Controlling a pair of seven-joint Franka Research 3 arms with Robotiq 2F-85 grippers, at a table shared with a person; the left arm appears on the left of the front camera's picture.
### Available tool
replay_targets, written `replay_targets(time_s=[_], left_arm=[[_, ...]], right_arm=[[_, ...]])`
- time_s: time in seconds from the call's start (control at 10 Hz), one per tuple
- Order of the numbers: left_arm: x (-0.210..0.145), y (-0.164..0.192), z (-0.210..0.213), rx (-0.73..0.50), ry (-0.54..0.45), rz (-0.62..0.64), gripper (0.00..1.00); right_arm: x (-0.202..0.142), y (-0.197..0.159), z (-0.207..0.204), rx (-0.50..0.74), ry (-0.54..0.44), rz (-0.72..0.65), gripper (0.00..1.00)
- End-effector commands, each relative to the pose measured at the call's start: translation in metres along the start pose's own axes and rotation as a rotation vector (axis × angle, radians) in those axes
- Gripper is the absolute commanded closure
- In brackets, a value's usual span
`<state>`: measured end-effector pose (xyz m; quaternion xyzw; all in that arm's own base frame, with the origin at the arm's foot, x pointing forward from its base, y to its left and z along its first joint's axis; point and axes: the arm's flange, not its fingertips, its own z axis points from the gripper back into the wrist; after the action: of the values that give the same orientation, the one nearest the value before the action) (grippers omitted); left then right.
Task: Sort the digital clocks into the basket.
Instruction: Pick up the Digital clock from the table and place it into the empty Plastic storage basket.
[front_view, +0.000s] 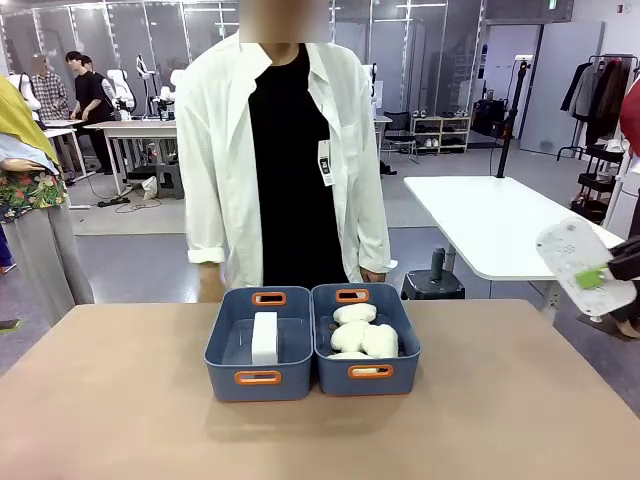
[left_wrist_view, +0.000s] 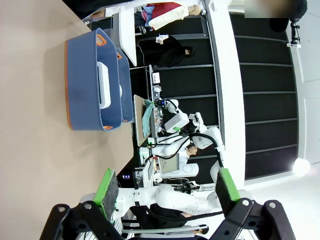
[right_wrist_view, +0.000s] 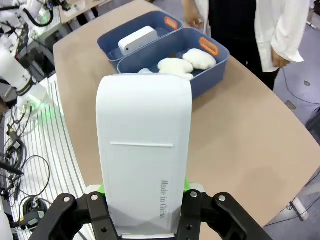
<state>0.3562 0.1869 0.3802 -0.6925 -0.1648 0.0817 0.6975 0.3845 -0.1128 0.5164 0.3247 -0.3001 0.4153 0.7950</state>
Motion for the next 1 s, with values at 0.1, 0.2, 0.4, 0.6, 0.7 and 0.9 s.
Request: replay_targets(time_s=[0.1,0.2,0.4,0.6,0.7,0.9], left_arm=[[-0.003,-0.001,0.003,0.0,0.007,-0.01,0.0],[-0.003,-0.001,0.003,0.0,0.007,-0.01,0.0],[-0.003,-0.001,0.003,0.0,0.007,-0.01,0.0],[-0.003,-0.001,0.003,0.0,0.007,-0.01,0.0],[-0.003,-0.001,0.003,0.0,0.007,-0.01,0.0],[-0.003,-0.001,0.003,0.0,0.007,-0.01,0.0]], right_arm=[[0.067,0.019,-0.06,0.057,0.136,0.054,1.0],[0.099,0.03,-0.103,0.084,0.182,0.101,1.0],[0.162,0.039,-0.202,0.17,0.271,0.149,1.0],[0.228,0.04,-0.277,0.16,0.319,0.11,1.0],[0.248,0.045,-0.311,0.162,0.308,0.057,1.0],[0.263,0.046,-0.371,0.147,0.286,-0.077,1.0]])
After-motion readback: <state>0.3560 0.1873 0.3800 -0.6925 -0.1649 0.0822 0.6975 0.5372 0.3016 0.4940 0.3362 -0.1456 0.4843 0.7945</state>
